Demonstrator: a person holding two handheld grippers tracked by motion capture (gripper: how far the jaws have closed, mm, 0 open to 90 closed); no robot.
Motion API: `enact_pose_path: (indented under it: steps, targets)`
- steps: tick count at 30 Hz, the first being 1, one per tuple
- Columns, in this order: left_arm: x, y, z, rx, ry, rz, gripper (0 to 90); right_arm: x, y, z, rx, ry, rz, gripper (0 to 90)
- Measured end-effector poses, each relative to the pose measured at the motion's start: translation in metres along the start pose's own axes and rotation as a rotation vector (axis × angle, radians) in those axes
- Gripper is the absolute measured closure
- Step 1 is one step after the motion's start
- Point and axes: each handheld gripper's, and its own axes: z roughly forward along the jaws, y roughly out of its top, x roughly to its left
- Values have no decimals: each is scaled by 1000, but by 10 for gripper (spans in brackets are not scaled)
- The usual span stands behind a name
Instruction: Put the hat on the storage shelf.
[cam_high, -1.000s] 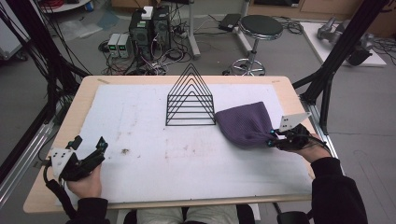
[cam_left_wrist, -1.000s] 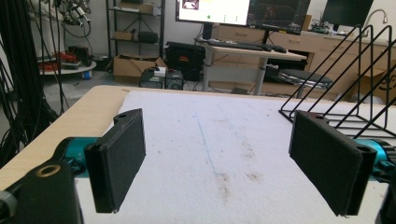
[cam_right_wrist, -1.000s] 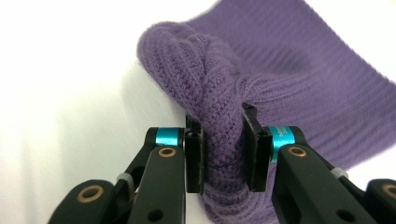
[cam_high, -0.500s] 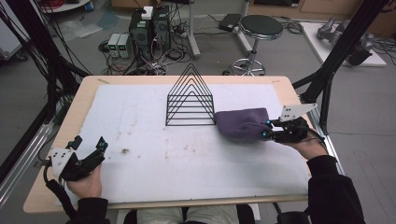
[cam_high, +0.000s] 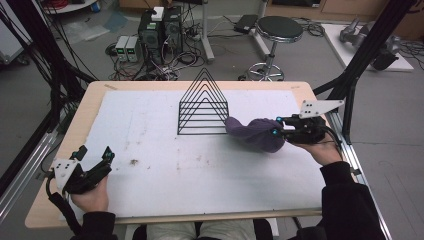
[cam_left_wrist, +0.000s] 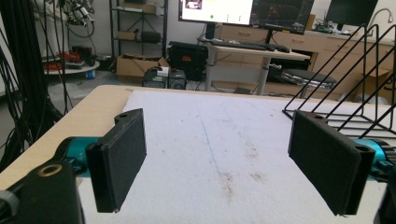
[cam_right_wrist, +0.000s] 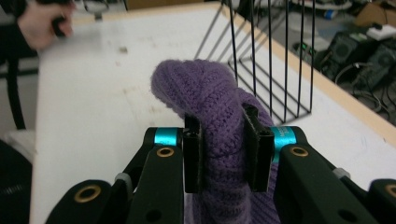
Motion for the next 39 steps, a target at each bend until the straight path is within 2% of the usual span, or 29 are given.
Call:
enact_pose_path:
  steps: [9, 16, 20, 24, 26, 29, 33, 39]
  targets:
    - [1, 0, 0, -2, -2, -2, 195, 8, 20, 4, -140, 33, -7, 731]
    - [0, 0, 0, -2, -7, -4, 195, 16, 35, 9, -223, 70, -17, 730]
    - [0, 0, 0, -2, -17, -6, 194, 20, 44, 17, -238, 68, 3, 730]
    - [0, 1, 1, -4, -31, -8, 193, 27, 55, 27, -203, 47, 42, 730]
    - [0, 1, 1, -6, -36, -8, 192, 28, 60, 32, -185, 36, 46, 730]
    - [0, 2, 1, -12, -50, -9, 191, 29, 68, 37, -180, 20, 65, 730]
    - [0, 5, 1, -23, -61, -12, 190, 29, 77, 41, -192, 12, 90, 729]
    - [0, 5, 1, -25, -66, -13, 190, 33, 89, 49, -248, 20, 107, 729]
